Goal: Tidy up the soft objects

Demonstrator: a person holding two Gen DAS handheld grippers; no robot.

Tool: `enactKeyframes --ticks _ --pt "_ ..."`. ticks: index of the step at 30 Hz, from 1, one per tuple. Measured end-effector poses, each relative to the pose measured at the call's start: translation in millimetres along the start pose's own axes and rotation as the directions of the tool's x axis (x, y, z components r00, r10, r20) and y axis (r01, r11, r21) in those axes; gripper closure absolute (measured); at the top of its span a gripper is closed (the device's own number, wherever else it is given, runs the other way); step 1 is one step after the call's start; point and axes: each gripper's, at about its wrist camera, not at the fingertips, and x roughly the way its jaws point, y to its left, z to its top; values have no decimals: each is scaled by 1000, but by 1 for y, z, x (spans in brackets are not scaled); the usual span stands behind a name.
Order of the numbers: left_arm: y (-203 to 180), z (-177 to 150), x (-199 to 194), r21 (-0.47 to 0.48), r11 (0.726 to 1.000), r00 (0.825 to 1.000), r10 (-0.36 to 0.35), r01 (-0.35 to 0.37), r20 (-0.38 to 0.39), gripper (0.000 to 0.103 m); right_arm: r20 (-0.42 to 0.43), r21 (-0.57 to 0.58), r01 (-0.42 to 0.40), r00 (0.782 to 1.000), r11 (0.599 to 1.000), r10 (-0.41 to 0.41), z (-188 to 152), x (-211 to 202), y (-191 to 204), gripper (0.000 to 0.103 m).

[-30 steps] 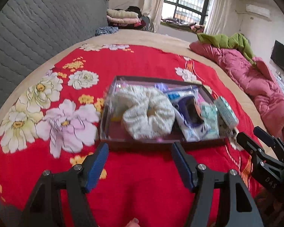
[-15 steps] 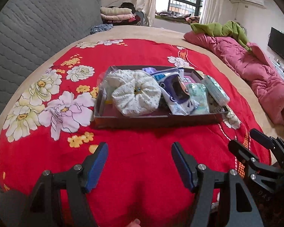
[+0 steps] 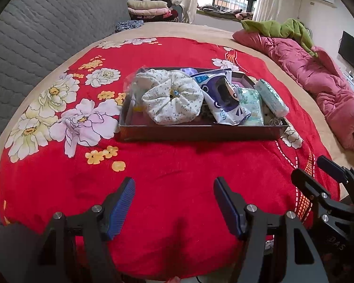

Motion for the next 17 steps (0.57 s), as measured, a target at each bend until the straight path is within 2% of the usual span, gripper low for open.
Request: enactKeyframes --ticks 17 --pt "3 -5 8 0 1000 999 -5 5 -43 35 -7 13 1 1000 1000 -1 -2 2 -5 28"
